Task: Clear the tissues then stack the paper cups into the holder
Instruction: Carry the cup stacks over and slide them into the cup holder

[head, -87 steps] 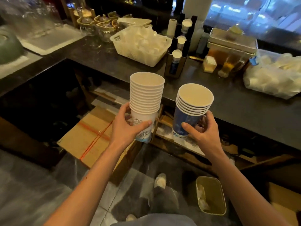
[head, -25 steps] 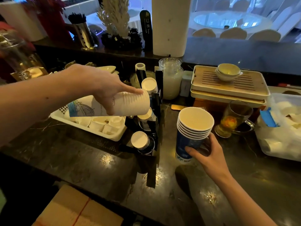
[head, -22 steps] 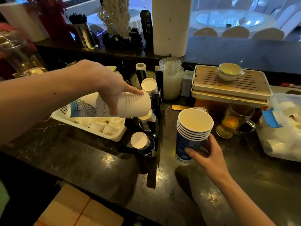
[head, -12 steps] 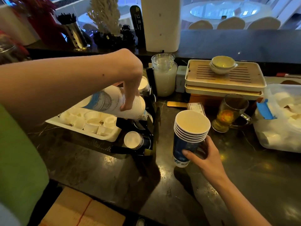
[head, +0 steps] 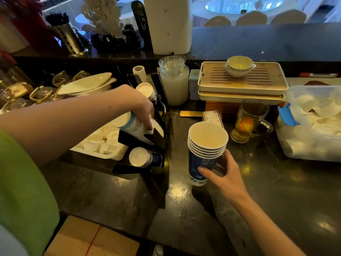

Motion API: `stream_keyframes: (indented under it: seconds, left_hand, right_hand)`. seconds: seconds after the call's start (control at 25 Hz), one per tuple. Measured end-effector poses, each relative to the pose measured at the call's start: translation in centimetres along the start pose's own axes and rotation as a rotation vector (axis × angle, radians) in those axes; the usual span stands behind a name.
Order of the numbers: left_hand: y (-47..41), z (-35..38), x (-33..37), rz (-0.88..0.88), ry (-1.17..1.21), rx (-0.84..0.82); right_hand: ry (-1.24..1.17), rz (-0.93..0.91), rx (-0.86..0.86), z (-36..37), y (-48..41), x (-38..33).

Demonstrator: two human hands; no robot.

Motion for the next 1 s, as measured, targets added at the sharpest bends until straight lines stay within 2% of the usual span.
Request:
stream_keyframes:
  seconds: [0.08, 0.16, 0.24, 0.32, 0.36, 0.44, 0.56, 0.88, 1.0]
  left_hand:
    - [0.8, -0.4, -0.1, 0.028, 0.064, 0.124]
    - [2.7, -0.7, -0.4, 0.058, 0.232, 0.314]
    - [5.7, -1.5, -1.2, 0.088, 0.373, 0.664]
    - [10.2, -0.6, -0.7, 0.133, 0.327, 1.063]
    - [12.0, 0.9, 0.0, 0.151, 0.269, 1.174]
    - [12.7, 4.2, 1.3, 0.169, 0.188, 1.207]
    - [10.5, 7.0, 2.2, 0.174, 0.230, 1.111]
    - [8.8, 7.0, 2.0, 0.133, 0.246, 1.169]
    - [8.8, 7.1, 1.8, 0.146, 0.253, 1.143]
  right_hand:
    - [0.001, 0.001, -0.009, 0.3, -0.1, -0.2]
    - [0.000, 0.002, -0.012, 0.6, -0.2, -0.3]
    - [-0.005, 0.005, -0.013, 0.9, -0.3, -0.3]
    - [-0.001, 0.010, -0.013, 1.1, -0.2, -0.2]
    - [0.002, 0.015, -0.012, 1.2, -0.2, -0.2]
    - [0.007, 0.023, -0.016, 1.6, -0.2, 0.0]
    - [0.015, 0.032, -0.031, 2.3, -0.3, -0.1]
    - [0.048, 0.015, -0.032, 3.7, -0.3, -1.0]
    - [0.082, -0.002, -0.053, 4.6, -0.1, -1.4]
Point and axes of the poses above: each hand's wrist, its own y-axis away from the middle knuckle, its own z-axis out of the palm, x = y × z, the point moved 10 cm from there along -y, towards the middle knuckle, and after that the axes turned 13 degrees about z, right-handed, at the moved point
